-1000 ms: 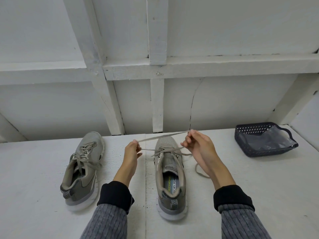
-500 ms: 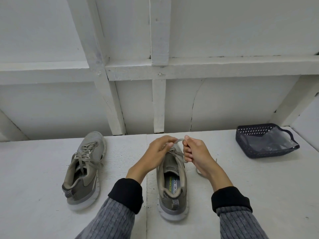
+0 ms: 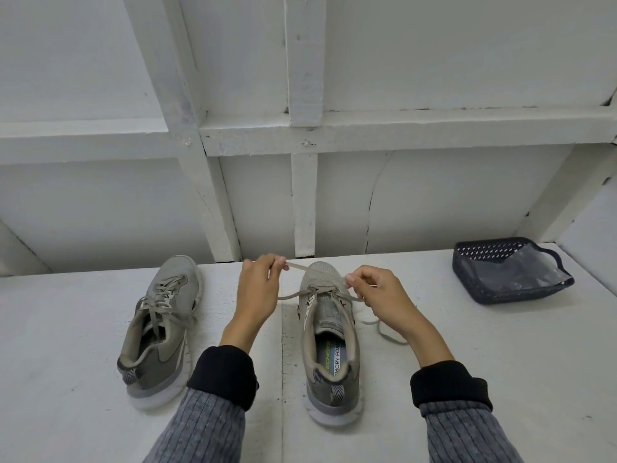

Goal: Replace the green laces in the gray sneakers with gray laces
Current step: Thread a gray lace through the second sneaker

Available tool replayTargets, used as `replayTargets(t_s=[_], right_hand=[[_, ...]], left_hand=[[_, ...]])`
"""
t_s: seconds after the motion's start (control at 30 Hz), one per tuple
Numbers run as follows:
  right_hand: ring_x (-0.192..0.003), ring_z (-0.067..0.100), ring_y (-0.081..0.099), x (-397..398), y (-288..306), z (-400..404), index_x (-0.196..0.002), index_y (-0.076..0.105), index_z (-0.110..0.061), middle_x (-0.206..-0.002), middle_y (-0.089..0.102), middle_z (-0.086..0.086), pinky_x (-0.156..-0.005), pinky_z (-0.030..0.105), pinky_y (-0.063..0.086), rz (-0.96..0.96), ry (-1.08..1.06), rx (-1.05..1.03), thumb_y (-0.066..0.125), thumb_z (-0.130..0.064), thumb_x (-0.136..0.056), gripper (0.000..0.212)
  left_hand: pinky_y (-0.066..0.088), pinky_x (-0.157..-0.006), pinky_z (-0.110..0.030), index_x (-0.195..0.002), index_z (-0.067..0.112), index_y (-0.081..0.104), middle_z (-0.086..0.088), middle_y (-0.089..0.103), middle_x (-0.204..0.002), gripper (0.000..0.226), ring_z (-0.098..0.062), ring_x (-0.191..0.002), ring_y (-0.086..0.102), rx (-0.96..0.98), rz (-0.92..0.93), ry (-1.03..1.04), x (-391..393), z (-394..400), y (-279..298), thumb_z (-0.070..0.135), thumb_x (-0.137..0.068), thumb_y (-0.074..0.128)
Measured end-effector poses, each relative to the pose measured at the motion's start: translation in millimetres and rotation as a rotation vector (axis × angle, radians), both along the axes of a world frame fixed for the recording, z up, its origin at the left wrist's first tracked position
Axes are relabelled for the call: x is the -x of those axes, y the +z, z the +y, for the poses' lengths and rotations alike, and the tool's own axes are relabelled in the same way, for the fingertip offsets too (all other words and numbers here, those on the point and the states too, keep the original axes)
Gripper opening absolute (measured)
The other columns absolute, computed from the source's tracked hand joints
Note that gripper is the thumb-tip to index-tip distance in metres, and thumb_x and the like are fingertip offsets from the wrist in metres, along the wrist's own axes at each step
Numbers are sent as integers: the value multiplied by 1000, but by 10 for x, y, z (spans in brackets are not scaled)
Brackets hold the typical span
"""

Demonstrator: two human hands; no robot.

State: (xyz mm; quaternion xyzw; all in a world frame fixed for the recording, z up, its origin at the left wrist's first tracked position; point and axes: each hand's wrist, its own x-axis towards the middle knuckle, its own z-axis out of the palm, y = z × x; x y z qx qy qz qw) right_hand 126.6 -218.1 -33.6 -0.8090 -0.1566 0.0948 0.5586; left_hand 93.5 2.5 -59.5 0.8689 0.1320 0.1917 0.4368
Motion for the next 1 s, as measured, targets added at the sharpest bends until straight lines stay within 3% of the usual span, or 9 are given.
replayTargets(t_s=[0.17, 0.3, 0.5, 0.6, 0.7, 0.77, 0.8, 0.9, 1.0], right_hand=[[-48, 6, 40, -18, 24, -138, -90, 68, -5, -66, 59, 0, -42, 15, 30, 184, -17, -169, 55, -10, -96, 16], [-58, 12, 51, -57, -9, -250, -96, 67, -6, -81, 70, 8, -50, 19, 44, 207, -59, -235, 53, 3, -95, 17], [-64, 14, 60, -50, -66, -158, -97, 68, -4, -85, 72, 10, -61, 22, 53, 208, -89, -311, 52, -4, -97, 16], [-65, 12, 59, -41, -88, -51, -103, 67, -2, -85, 69, 9, -61, 21, 52, 210, -64, -299, 46, -8, -100, 22], [-66, 13, 58, 2, -121, 57, -100, 69, -7, -79, 67, 5, -61, 23, 51, 190, -7, -253, 48, -9, -100, 21], [-65, 13, 58, 29, -133, 100, -95, 70, -10, -75, 67, 3, -62, 23, 51, 174, 4, -222, 49, -9, -99, 21], [-64, 12, 58, 38, -136, 109, -92, 71, -11, -73, 67, 2, -62, 24, 50, 166, 8, -207, 50, -10, -99, 22], [-62, 15, 57, 52, -148, 96, -85, 70, -11, -68, 65, 2, -59, 26, 49, 161, 10, -183, 50, -9, -99, 24], [-62, 17, 58, 56, -162, 66, -86, 67, -9, -69, 66, 6, -58, 28, 50, 159, -47, -213, 56, -11, -96, 15]], left_hand=[[40, -82, -37, -93, 18, 66, 5, 62, -90, 35, -19, -104, 38, -89, 28, 204, 20, 224, -73, 34, -106, 38], [38, -82, -38, -99, 15, 68, -4, 68, -96, 38, -31, -112, 45, -77, 55, 344, 43, 361, -138, 32, -106, 35], [30, -90, -41, -105, 16, 67, -4, 67, -107, 29, -33, -114, 46, -200, 167, 309, 77, 337, -204, 25, -105, 40], [23, -101, -38, -120, 20, 61, 0, 59, -128, 23, -25, -126, 41, -253, 134, 162, 94, 156, -165, 24, -103, 46], [33, -106, -26, -122, 21, 63, 10, 60, -124, 26, -3, -122, 48, -66, -9, -228, 137, -145, -46, 28, -102, 50], [32, -102, -11, -124, 21, 64, 19, 58, -121, 27, 22, -113, 43, 3, -8, -397, 151, -319, 13, 30, -101, 51], [31, -103, -12, -124, 23, 64, 22, 57, -119, 28, 25, -110, 43, 20, -3, -432, 135, -368, 11, 32, -101, 51], [35, -102, -30, -110, 25, 67, 22, 65, -102, 19, 7, -100, 57, 22, 38, -427, 76, -395, -36, 32, -101, 51], [44, -80, -26, -90, 21, 67, 10, 66, -84, 15, -3, -82, 58, 71, 45, -389, 65, -370, -63, 21, -100, 55]])
